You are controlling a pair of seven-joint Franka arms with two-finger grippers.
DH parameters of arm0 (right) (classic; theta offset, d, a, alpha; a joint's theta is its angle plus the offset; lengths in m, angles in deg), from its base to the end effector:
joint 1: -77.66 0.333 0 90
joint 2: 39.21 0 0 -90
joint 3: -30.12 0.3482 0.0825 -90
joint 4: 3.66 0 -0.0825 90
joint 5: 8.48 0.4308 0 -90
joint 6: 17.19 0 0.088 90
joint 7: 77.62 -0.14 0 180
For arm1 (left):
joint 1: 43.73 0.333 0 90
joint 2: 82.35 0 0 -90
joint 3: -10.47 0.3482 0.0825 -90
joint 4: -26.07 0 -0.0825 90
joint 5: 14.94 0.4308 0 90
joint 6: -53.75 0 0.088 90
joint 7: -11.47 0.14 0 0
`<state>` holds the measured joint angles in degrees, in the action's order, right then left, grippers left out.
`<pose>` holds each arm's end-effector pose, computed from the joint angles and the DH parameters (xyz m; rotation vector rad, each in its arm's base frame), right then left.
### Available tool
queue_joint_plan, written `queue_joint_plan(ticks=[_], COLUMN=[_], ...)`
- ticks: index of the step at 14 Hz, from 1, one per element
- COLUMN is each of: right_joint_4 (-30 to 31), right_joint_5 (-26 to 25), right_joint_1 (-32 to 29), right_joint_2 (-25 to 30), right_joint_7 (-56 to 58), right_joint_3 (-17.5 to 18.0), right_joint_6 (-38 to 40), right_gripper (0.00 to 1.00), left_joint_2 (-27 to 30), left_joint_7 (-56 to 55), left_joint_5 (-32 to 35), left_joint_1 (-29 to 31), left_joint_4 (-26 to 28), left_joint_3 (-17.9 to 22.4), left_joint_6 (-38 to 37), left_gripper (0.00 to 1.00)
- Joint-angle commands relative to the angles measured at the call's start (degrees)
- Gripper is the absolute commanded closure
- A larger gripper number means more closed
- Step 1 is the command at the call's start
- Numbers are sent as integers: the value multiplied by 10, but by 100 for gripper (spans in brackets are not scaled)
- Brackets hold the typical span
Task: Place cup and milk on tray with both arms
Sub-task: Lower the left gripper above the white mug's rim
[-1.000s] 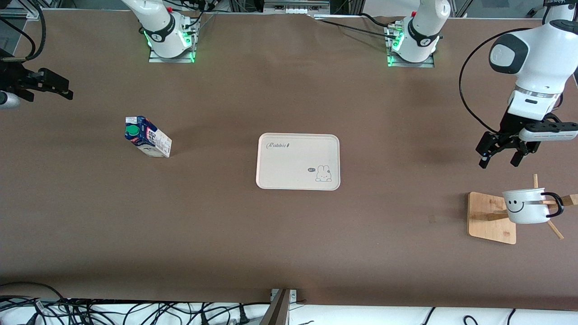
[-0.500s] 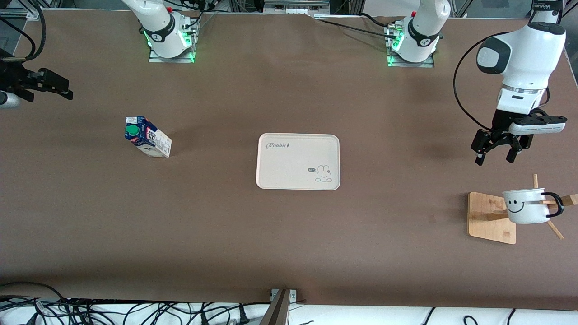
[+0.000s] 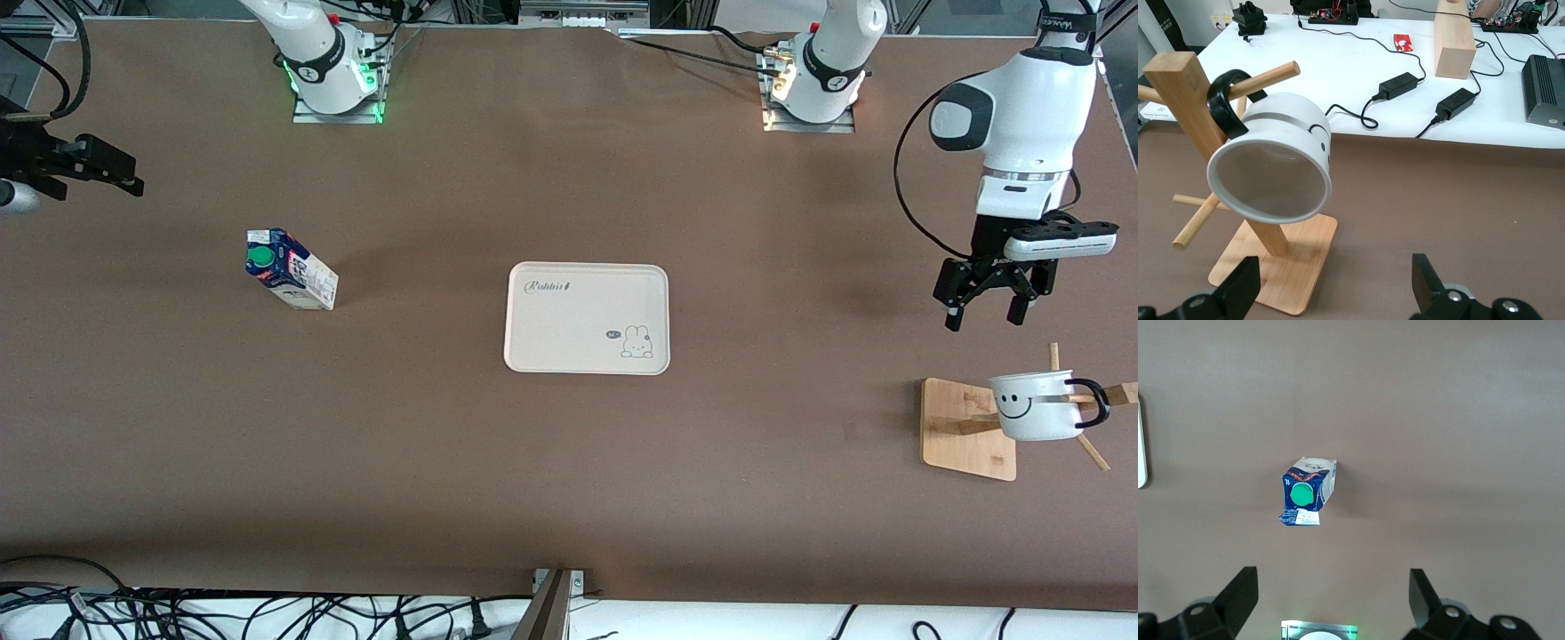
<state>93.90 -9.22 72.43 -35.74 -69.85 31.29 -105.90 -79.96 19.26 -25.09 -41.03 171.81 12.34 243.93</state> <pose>0.5698 -0.0420 0.5895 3.1320 0.1018 -0.1488 0.5488 0.0636 0.3553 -2.8387 -0.1879 -1.2262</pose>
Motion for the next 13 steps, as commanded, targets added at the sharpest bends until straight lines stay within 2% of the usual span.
queue_joint_plan(ticks=[1, 5, 7, 13], right_joint_4=[-1, -1, -1, -2], right_joint_5=[1, 1, 1, 1], right_joint_1=[-7, -7, -7, -7], right_joint_2=[0, 0, 0, 0], right_joint_7=[-2, -2, -2, -2], right_joint_3=[4, 4, 4, 4], right_joint_6=[3, 4, 4, 4], right_gripper=[0, 0, 0, 0], left_joint_2=[-28, -40, -66, -90], left_joint_7=[12, 12, 11, 11], left_joint_5=[-3, -2, -1, -2], left_joint_1=[3, 3, 3, 3], left_joint_4=[9, 9, 3, -13], left_joint_3=[-4, -4, -4, -4], left_joint_6=[58, 81, 105, 106], left_gripper=[0, 0, 0, 0])
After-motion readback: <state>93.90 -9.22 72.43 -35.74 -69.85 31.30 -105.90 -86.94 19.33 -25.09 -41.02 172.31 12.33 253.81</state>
